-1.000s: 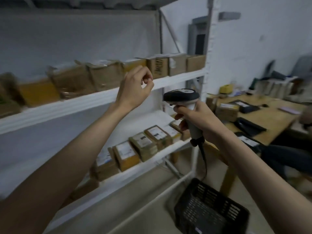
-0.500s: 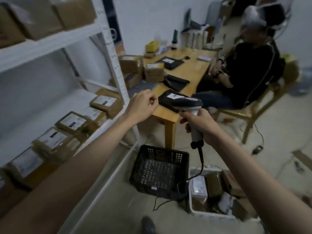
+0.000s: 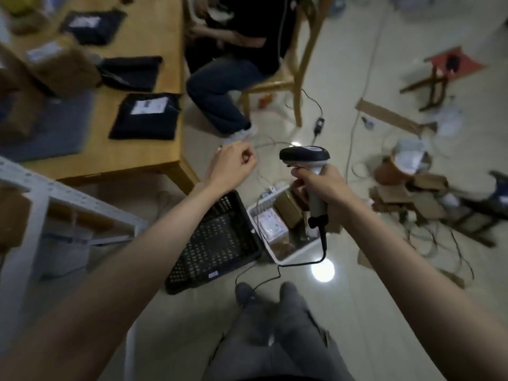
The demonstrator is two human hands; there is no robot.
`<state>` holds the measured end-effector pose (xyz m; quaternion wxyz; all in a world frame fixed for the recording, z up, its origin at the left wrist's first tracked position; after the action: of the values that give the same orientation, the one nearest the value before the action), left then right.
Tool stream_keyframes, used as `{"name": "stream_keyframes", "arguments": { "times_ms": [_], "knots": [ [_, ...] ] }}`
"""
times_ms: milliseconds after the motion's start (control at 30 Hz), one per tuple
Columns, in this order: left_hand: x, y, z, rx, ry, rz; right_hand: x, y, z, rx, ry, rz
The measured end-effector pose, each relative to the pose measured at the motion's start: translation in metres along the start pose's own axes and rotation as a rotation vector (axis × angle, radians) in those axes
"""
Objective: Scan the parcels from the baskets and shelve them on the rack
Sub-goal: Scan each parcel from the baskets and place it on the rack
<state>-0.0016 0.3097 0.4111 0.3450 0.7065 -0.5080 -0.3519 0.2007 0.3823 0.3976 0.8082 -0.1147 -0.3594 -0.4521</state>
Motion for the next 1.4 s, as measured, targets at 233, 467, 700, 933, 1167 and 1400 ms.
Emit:
{"name": "stream_keyframes", "arguments": {
  "times_ms": [233, 467, 700, 933, 1167, 1400],
  "knots": [
    [-0.044, -0.141, -0.002, 0.099, -0.023, 0.280, -0.067, 0.069, -0.086, -0.188, -0.188, -0.157],
    [-0.083, -0.292, 0.025, 0.140, 0.094, 0.469, -0.172, 0.117, -0.170, -0.287, -0.384, -0.233],
    [-0.103, -0.457, 0.083, 0.385, 0.529, 0.576, -0.269, 0.144, -0.241, -0.395, -0.463, -0.244],
    [-0.103, -0.604, 0.136, 0.736, 1.034, 0.544, -0.339, 0.145, -0.302, -0.454, -0.507, -0.209],
    [-0.112, -0.680, 0.169, 0.969, 1.252, 0.470, -0.375, 0.140, -0.331, -0.496, -0.501, -0.163],
    [-0.107, -0.684, 0.164, 1.146, 1.276, 0.332, -0.374, 0.142, -0.324, -0.451, -0.481, -0.145]
  ]
}}
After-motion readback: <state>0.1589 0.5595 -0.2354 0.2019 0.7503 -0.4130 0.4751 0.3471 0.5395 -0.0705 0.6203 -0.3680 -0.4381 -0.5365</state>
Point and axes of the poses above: each hand's wrist, its own x-axis away from the middle knuckle, its own y-axis out of the back of the hand, z = x × y, the point moved 5 cm from there along -x, towards the middle knuckle, and after that the axes turned 13 degrees about -y, right-handed, at the moved point
